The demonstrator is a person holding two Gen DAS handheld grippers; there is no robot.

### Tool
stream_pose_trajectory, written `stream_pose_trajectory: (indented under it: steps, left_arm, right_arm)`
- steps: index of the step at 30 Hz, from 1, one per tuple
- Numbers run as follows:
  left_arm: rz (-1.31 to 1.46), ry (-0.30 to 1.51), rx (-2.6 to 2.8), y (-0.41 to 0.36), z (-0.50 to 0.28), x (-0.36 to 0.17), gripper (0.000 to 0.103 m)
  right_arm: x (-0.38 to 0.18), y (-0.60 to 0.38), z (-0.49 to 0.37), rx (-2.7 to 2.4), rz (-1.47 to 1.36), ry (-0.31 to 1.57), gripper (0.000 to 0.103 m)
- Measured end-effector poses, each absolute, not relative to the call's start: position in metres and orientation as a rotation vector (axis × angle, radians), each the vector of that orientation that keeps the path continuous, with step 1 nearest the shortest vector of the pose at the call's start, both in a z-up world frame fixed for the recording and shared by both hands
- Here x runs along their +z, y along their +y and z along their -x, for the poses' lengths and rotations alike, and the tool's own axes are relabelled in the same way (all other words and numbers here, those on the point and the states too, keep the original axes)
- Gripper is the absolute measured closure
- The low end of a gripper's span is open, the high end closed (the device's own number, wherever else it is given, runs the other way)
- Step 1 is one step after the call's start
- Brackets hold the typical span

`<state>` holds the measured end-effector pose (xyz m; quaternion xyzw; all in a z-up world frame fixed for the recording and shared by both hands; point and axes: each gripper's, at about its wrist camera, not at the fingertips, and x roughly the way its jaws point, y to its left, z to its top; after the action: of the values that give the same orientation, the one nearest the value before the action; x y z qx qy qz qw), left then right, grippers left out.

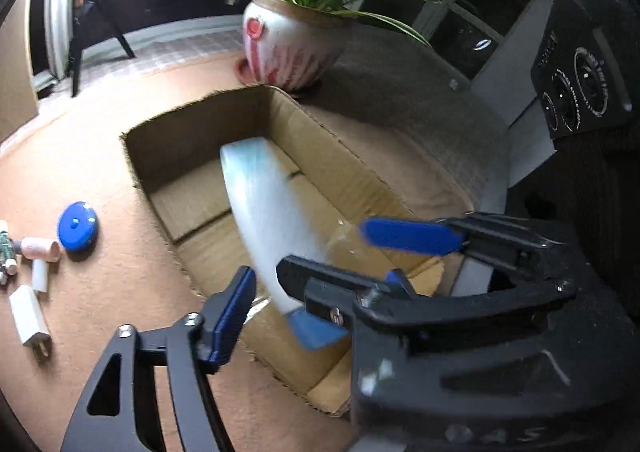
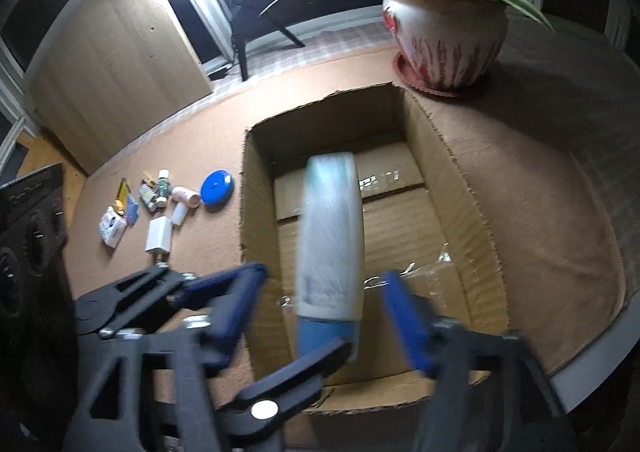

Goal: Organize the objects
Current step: 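Carry the lotion tube in the right tool and drop it into the cardboard box, then grasp the white USB charger with the right tool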

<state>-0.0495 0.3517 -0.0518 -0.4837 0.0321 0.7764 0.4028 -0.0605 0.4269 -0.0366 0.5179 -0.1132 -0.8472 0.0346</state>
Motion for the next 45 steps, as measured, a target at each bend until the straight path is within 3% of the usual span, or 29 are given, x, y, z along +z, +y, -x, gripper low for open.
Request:
stream_pose_trajectory:
  steps: [16, 33, 35, 45]
  left_arm:
    - [1.254, 0.05, 2.097, 0.279, 0.059, -0.048, 0.03]
    - [1.441, -0.21, 2.255, 0.115, 0.111, -0.088, 0.03]
    - [1.46, -0.243, 2.253, 0.104, 0.118, -0.095, 0.03]
    - [1.504, -0.317, 2.192, 0.088, 0.14, -0.122, 0.032]
  right_arm:
    - [-0.028, 0.406, 0.067, -2.692, -1.532, -0.288, 0.027]
    - [-0.042, 0.305, 0.113, -2.397, -1.522, -0.312, 0.027]
    - [-0.051, 0.295, 0.124, -2.342, -1.553, -0.349, 0.029]
    - [-0.101, 0.25, 0.166, -2.132, -1.722, -0.416, 0.062]
